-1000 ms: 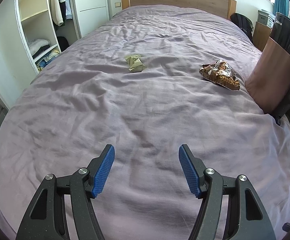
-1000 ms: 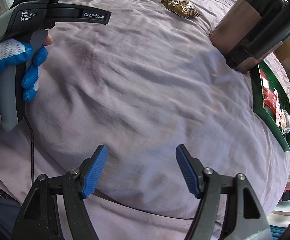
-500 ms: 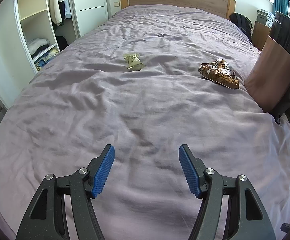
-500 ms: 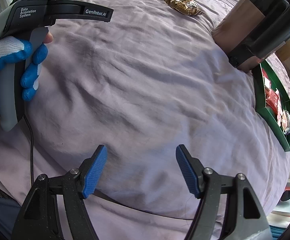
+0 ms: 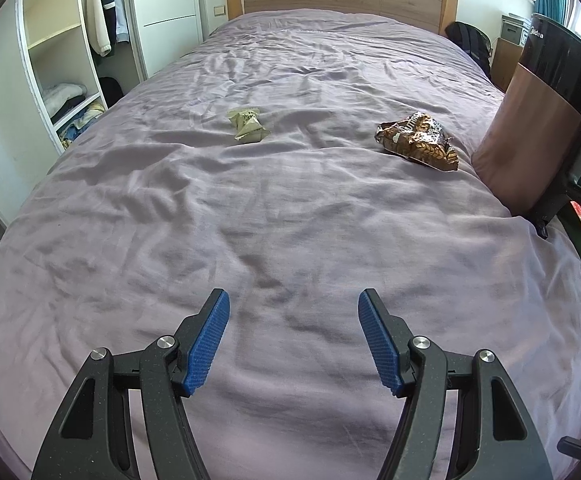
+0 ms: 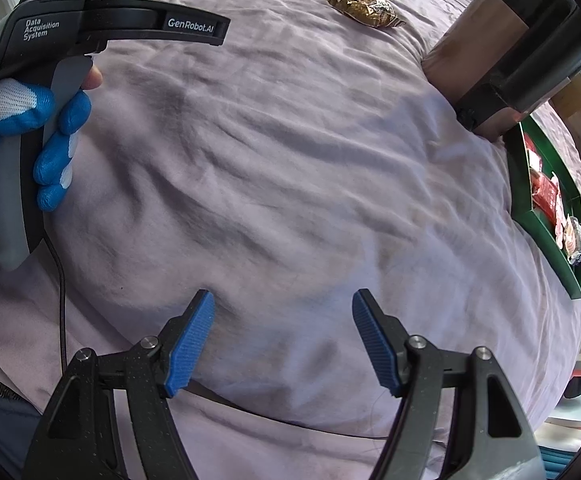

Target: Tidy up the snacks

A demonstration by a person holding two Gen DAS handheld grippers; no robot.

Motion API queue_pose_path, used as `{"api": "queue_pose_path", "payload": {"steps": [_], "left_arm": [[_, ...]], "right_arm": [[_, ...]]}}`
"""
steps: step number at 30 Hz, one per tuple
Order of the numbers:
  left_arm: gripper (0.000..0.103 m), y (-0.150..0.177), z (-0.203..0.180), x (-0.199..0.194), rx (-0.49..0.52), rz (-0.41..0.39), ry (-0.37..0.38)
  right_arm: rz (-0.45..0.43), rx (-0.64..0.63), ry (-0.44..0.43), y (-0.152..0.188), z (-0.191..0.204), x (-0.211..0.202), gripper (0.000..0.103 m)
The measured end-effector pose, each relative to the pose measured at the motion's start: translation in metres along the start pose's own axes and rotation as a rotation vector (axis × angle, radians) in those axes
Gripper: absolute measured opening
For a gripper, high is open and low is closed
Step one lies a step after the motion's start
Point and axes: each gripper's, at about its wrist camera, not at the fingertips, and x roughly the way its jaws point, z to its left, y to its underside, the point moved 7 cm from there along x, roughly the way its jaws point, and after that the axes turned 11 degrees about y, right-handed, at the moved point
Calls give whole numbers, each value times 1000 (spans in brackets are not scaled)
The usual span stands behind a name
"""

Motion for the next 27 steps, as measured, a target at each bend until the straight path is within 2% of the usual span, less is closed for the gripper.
{"api": "queue_pose_path", "payload": {"steps": [7, 12, 21, 27], "left_arm": [[62, 2, -17, -6, 45, 5, 30], [62, 7, -24, -8, 73, 38, 31], [62, 18, -40, -15, 146, 91, 69], [62, 19, -41, -20, 163, 102, 65]], "right_arm": [[2, 26, 17, -2, -8, 1, 103], [5, 51, 29, -5, -16, 2, 103], [-15, 158, 80, -14, -48, 2, 103], [-19, 190, 105, -20, -60, 7, 103]]}}
